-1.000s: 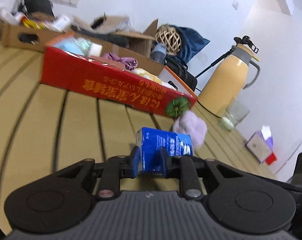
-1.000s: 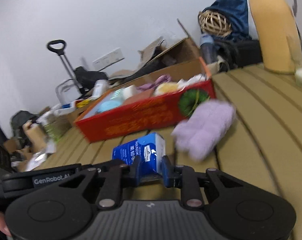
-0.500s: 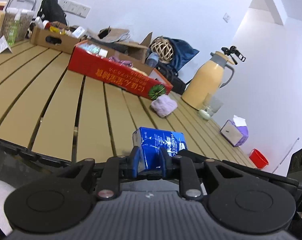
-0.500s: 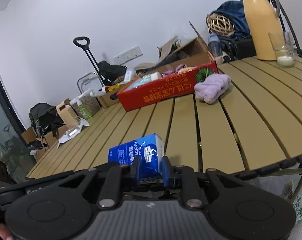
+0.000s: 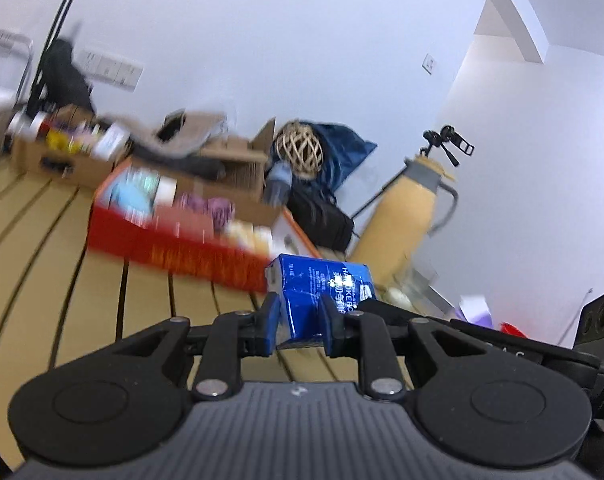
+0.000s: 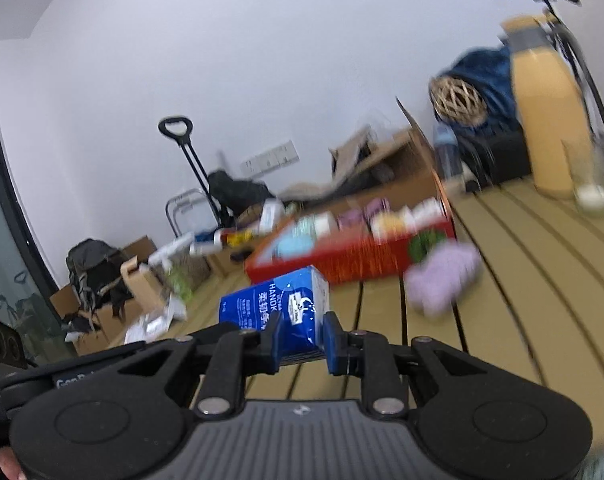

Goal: Organize soft objects
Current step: 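Lift the blue tissue pack with both tools into the box and release, then move both tools back over the table toward the lilac fluffy towel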

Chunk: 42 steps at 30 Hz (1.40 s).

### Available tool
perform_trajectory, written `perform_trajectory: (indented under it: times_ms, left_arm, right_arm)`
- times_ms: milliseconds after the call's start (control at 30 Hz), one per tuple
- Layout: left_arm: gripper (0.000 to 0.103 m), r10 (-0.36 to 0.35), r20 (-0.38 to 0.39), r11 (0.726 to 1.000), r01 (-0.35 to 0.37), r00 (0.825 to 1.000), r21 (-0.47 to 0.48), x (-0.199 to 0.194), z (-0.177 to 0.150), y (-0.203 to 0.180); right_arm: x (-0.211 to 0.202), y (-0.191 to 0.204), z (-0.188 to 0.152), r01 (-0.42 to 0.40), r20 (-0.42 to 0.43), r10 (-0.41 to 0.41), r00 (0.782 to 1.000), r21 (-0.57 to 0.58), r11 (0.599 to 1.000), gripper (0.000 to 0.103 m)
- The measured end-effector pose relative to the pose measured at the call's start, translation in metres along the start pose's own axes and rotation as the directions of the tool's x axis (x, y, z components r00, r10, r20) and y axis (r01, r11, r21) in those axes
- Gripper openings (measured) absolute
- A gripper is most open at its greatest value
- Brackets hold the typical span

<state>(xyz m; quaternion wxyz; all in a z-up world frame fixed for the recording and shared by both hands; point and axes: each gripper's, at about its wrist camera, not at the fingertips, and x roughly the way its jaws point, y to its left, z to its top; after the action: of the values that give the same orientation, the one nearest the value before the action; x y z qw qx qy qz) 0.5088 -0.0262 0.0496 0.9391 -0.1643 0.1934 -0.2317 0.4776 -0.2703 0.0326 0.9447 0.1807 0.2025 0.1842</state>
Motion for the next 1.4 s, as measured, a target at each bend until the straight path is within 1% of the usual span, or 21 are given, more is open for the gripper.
perform_trajectory:
  times_ms: [67,133,200,300,367,467,533,567,633,667,700,733,767,833,933,1067,1100,1167,1233,1367,1400]
  left_arm:
    - [0.021,0.010,0.001,1.000,-0.010,1.000,0.000,0.027,0.025,0.009]
    - [0.021,0.011,-0.024,1.000,-0.011,1.000,-0.020,0.060,0.049,0.021]
    - [0.021,0.010,-0.045,1.000,-0.011,0.999,-0.016,0.096,0.072,0.030]
    - [0.021,-0.019,-0.113,0.999,0.016,0.993,-0.032,0.160,0.101,0.043]
    - [0.021,-0.027,-0.154,0.999,0.021,0.988,-0.043,0.206,0.115,0.049]
    - [0.021,-0.030,-0.201,0.997,0.014,0.979,-0.078,0.268,0.126,0.062]
    - [0.022,-0.017,-0.231,0.994,-0.008,0.973,-0.108,0.305,0.127,0.072]
    - [0.023,-0.006,-0.251,0.992,-0.025,0.968,-0.121,0.322,0.125,0.077]
    - [0.035,0.065,-0.289,0.990,-0.098,0.955,-0.102,0.346,0.118,0.085]
    - [0.035,0.100,-0.308,0.989,-0.128,0.946,-0.071,0.354,0.114,0.087]
    - [0.035,0.105,-0.328,0.988,-0.135,0.939,-0.070,0.358,0.112,0.091]
    - [0.035,0.085,-0.334,0.989,-0.121,0.939,-0.089,0.358,0.113,0.095]
    - [0.035,0.067,-0.324,0.990,-0.103,0.944,-0.095,0.355,0.115,0.095]
    - [0.037,0.089,-0.292,0.993,-0.108,0.952,-0.048,0.347,0.118,0.092]
    - [0.037,0.107,-0.290,0.994,-0.110,0.951,0.003,0.333,0.123,0.086]
    - [0.038,0.125,-0.263,0.992,-0.115,0.957,0.055,0.293,0.132,0.074]
    - [0.039,0.131,-0.252,0.991,-0.119,0.959,0.062,0.280,0.135,0.070]
    - [0.039,0.139,-0.234,0.989,-0.123,0.962,0.083,0.252,0.140,0.062]
    - [0.041,0.142,-0.209,0.986,-0.120,0.968,0.115,0.215,0.141,0.052]
    - [0.047,0.147,-0.092,0.978,-0.131,0.985,0.160,0.126,0.132,0.028]
    - [0.050,0.148,-0.056,0.976,-0.137,0.987,0.167,0.101,0.127,0.021]
  right_arm:
    - [0.025,-0.004,0.025,-0.006,0.010,0.006,1.000,-0.011,1.000,0.020]
    - [0.056,-0.012,0.049,-0.014,0.005,0.014,1.000,-0.009,1.000,0.020]
    - [0.088,-0.023,0.073,-0.013,-0.001,0.013,1.000,0.006,1.000,0.020]
    - [0.132,-0.047,0.104,-0.004,-0.013,0.005,1.000,0.034,0.999,0.020]
    - [0.161,-0.064,0.126,0.032,-0.018,-0.031,0.999,0.023,0.999,0.020]
    - [0.207,-0.093,0.155,0.086,-0.053,-0.085,0.995,0.015,0.996,0.020]
    - [0.240,-0.115,0.169,0.119,-0.080,-0.117,0.990,0.023,0.993,0.023]
    - [0.257,-0.126,0.175,0.129,-0.111,-0.125,0.986,0.025,0.991,0.023]
    - [0.281,-0.142,0.178,0.171,-0.136,-0.166,0.977,0.021,0.985,0.023]
    - [0.289,-0.147,0.177,0.203,-0.136,-0.202,0.970,-0.003,0.979,0.023]
    - [0.294,-0.150,0.176,0.213,-0.137,-0.213,0.967,-0.015,0.977,0.024]
    - [0.297,-0.155,0.173,0.210,-0.141,-0.209,0.968,-0.011,0.978,0.025]
    - [0.299,-0.160,0.171,0.206,-0.142,-0.204,0.969,-0.004,0.979,0.026]
    - [0.300,-0.165,0.167,0.207,-0.139,-0.206,0.969,-0.005,0.978,0.026]
    - [0.294,-0.168,0.166,0.203,-0.134,-0.199,0.971,0.011,0.979,0.027]
    - [0.270,-0.152,0.172,0.178,-0.128,-0.178,0.976,-0.014,0.984,0.032]
    - [0.261,-0.145,0.173,0.172,-0.124,-0.174,0.977,-0.028,0.985,0.034]
    - [0.240,-0.132,0.176,0.168,-0.112,-0.174,0.978,-0.064,0.984,0.036]
    - [0.213,-0.117,0.177,0.163,-0.097,-0.172,0.980,-0.095,0.982,0.037]
    - [0.150,-0.087,0.168,0.137,-0.079,-0.149,0.986,-0.147,0.980,0.045]
    - [0.136,-0.079,0.165,0.127,-0.078,-0.141,0.987,-0.162,0.979,0.046]
